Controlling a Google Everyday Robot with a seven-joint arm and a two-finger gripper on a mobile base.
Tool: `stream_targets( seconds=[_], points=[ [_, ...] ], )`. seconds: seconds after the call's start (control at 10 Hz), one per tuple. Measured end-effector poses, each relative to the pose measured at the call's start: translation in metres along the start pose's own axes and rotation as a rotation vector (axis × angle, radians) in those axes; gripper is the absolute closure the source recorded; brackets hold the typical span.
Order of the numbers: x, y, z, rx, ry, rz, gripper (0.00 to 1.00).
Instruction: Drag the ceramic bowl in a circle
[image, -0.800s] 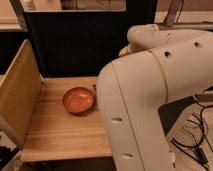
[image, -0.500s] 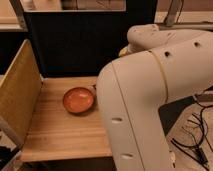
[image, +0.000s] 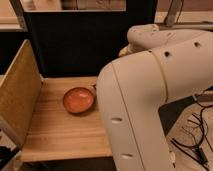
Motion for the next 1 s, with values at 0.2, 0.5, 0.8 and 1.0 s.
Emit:
stream_targets(
  seconds=[0.2, 0.5, 0.8, 1.0],
  points=[
    [0.0, 0.0, 0.0, 0.0, 0.0, 0.0, 0.2],
    [0.0, 0.0, 0.0, 0.0, 0.0, 0.0, 0.2],
    [-0.001, 0.001, -0.001, -0.002, -0.002, -0.003, 0.2],
    [-0.004, 0.011, -0.011, -0.017, -0.014, -0.028, 0.2]
  ],
)
